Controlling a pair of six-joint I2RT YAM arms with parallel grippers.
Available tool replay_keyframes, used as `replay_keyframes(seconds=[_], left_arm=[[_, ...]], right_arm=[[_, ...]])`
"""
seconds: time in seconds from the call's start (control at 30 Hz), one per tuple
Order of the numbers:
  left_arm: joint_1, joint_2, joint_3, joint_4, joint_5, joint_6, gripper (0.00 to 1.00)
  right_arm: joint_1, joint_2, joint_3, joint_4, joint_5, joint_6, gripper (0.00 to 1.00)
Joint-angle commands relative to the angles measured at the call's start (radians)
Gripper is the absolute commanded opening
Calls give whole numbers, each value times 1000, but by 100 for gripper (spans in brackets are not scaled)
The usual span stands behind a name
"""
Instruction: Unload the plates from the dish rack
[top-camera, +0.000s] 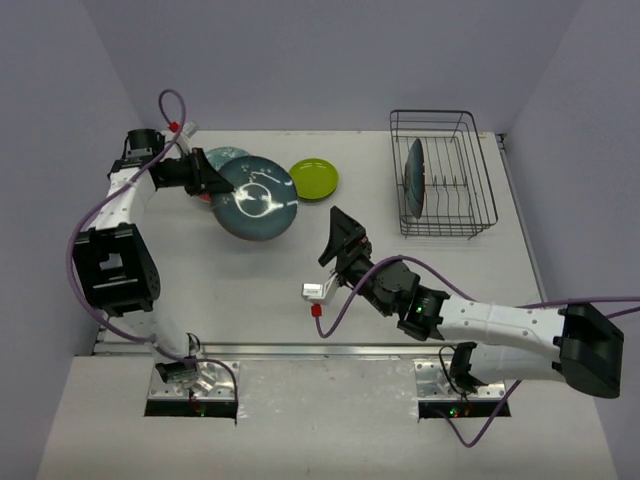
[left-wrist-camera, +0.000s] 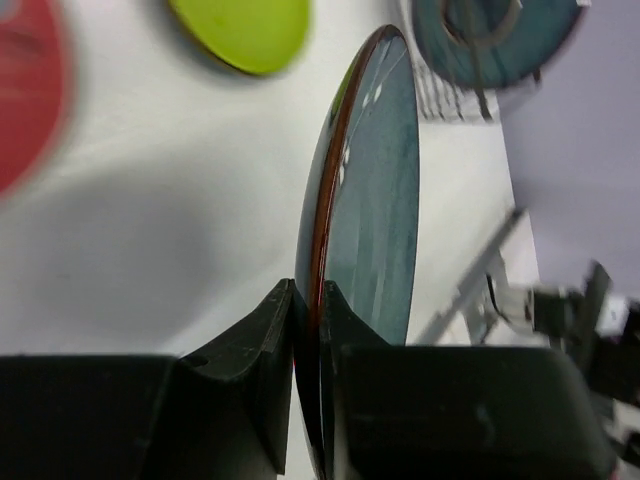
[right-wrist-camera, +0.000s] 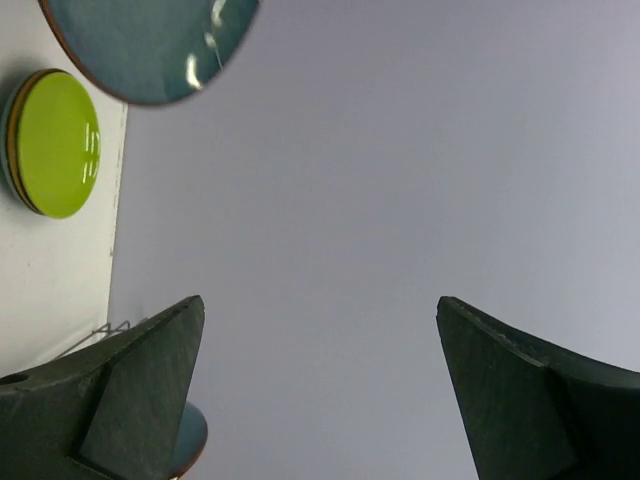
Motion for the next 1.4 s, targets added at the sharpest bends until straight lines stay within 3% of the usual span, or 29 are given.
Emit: replay_keyframes(seconds=[0.0, 0.2, 0.63, 0.87, 0.97, 1.07, 1.1, 1.2, 1.37], left_arm=[[61, 71, 116, 312, -14, -296, 0], [90, 220, 198, 475, -49, -447, 0], [135, 434, 289, 659, -96, -555, 0], [139, 480, 319, 611, -148, -507, 1], [141, 476, 310, 537, -194, -446, 13], [141, 451, 274, 490, -262, -385, 40], [139, 430, 265, 479, -306, -368, 54], [138, 383, 231, 437, -404, -301, 71], [120, 302, 221, 358, -628, -167, 85]], right_arm=[[-51, -22, 171, -198, 114, 279, 99], [-115, -11, 287, -404, 123, 451, 99], [-229, 0, 458, -689, 103, 746, 99], [-268, -5, 500, -767, 90, 837, 99], [-297, -11, 539, -806, 77, 932, 99], [-367, -10, 594, -892, 34, 1111, 99], [-409, -6, 626, -915, 6, 1161, 99], [-489, 21, 701, -1036, -80, 1356, 99], [-673, 95, 812, -1220, -281, 1591, 99]])
